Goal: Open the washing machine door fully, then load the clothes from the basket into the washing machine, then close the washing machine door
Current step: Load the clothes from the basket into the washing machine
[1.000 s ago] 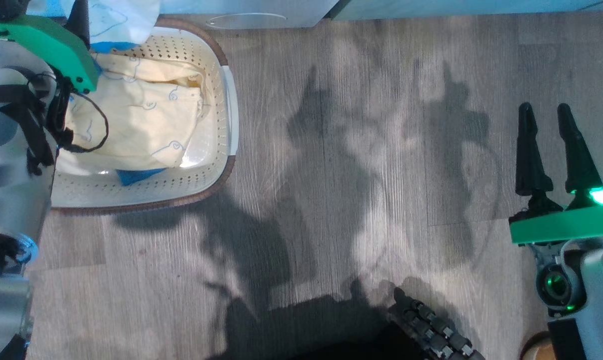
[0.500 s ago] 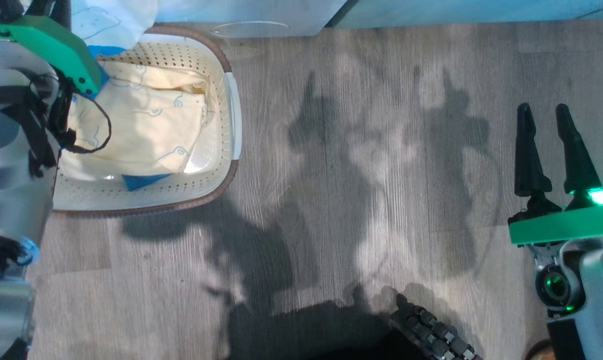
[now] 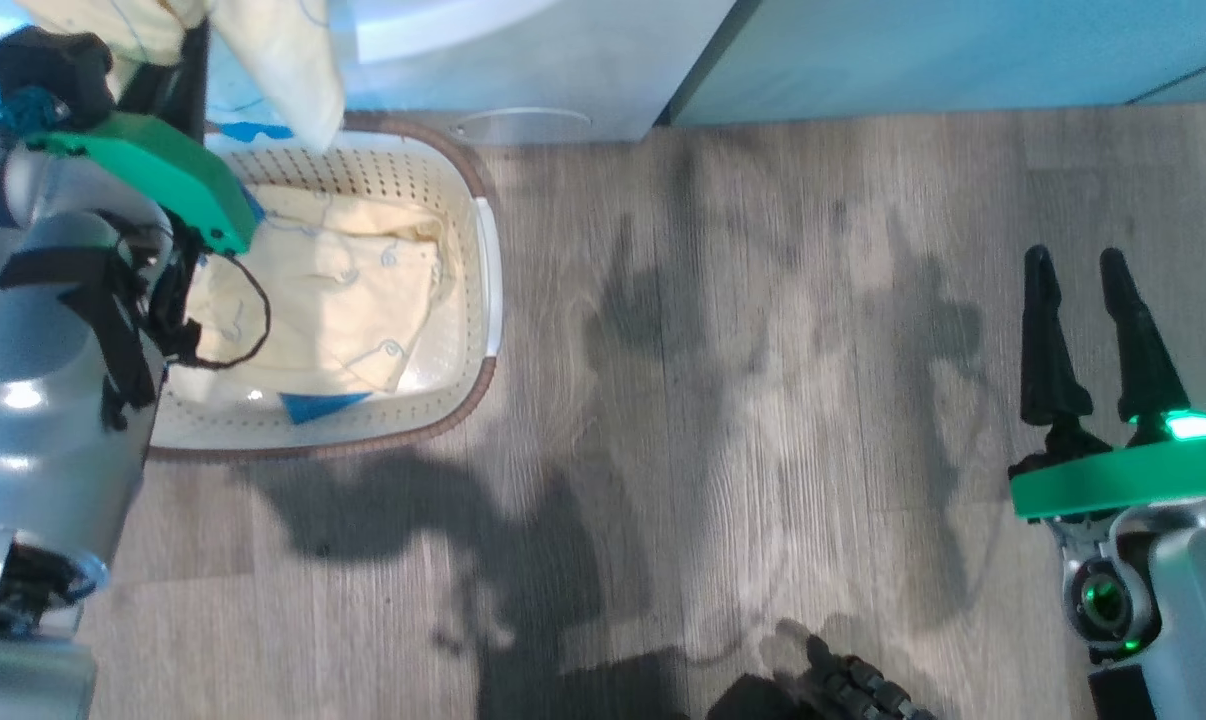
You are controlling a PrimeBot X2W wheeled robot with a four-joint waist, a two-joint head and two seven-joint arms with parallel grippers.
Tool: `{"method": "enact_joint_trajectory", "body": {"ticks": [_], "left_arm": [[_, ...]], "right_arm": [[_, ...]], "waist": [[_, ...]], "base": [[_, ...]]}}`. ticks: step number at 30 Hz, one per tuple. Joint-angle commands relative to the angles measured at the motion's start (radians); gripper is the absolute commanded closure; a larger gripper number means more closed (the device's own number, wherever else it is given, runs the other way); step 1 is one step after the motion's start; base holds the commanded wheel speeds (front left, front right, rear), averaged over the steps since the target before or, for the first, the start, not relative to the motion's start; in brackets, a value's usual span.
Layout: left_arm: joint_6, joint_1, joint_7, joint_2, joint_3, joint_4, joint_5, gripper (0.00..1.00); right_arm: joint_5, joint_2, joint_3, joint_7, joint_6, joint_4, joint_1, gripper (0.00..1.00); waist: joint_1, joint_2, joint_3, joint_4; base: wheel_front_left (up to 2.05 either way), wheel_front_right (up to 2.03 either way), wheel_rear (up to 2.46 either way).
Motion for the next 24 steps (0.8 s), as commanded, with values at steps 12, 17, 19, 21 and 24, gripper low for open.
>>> {"method": "enact_joint_trajectory", "body": {"ticks": [12, 17, 19, 21, 24], "left_arm": [[-0.001, 0.012, 0.028, 0.097, -0.022, -0.215, -0.092, 1.0], [-0.001, -0.054, 0.099, 0.124, -0.028, -0.272, -0.161, 1.0], [-0.001, -0.09, 0.129, 0.134, -0.023, -0.281, -0.192, 1.0], [-0.001, -0.13, 0.155, 0.146, -0.014, -0.281, -0.216, 1.0], [-0.001, -0.201, 0.194, 0.165, -0.008, -0.271, -0.241, 1.0]], "right_arm": [[0.002, -0.008, 0.022, -0.007, 0.0, -0.017, 0.039, 0.0], [0.005, -0.006, 0.024, -0.007, 0.0, -0.02, 0.033, 0.0], [0.006, -0.005, 0.025, -0.007, 0.0, -0.023, 0.028, 0.0], [0.008, -0.003, 0.026, -0.007, 0.0, -0.026, 0.023, 0.0], [0.012, 0.0, 0.025, -0.007, 0.0, -0.031, 0.013, 0.0]], "waist": [[0.0, -0.0001, -0.064, 0.005], [0.0, -0.0001, -0.053, -0.003], [0.0, -0.0001, -0.042, -0.008], [0.0, -0.0001, -0.028, -0.014], [0.0, -0.0001, -0.002, -0.021]], "base": [[0.0, 0.0, 0.0], [0.0, 0.0, 0.0], [0.0, 0.0, 0.0], [0.0, 0.0, 0.0], [0.0, 0.0, 0.0]]}}
